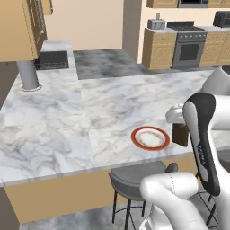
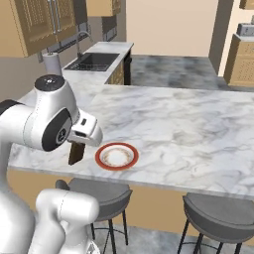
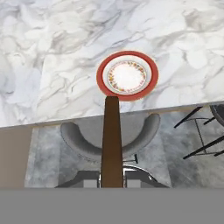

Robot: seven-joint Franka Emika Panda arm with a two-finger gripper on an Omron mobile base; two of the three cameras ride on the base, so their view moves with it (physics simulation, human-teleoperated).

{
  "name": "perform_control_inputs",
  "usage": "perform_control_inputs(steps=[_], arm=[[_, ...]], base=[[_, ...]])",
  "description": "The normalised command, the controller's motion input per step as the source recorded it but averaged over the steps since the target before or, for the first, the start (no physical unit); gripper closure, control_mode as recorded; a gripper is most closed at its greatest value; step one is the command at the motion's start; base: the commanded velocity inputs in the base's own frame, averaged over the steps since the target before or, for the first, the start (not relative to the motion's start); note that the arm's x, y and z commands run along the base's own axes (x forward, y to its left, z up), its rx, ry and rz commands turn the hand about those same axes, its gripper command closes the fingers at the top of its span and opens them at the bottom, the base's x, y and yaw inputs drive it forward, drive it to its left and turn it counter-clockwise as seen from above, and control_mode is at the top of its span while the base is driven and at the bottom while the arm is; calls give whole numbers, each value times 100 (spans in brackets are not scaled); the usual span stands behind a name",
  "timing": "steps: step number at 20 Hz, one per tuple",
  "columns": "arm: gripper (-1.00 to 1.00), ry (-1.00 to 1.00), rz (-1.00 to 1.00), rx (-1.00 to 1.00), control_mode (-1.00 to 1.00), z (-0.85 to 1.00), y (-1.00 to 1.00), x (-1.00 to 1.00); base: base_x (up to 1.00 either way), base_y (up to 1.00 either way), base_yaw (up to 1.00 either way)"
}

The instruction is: Start the toaster. Once the lever pops up, take the bread to the plate on the dining counter.

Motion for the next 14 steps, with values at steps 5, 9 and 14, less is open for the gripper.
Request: perform_control_inputs(steps=[5,9,14], arm=[[100,15,0,8,-100,-44,-12,40],[100,7,0,6,-100,-27,-9,37],[100,3,0,1,-100,-17,0,45]], base=[[0,0,0],[0,0,0],[0,0,0]])
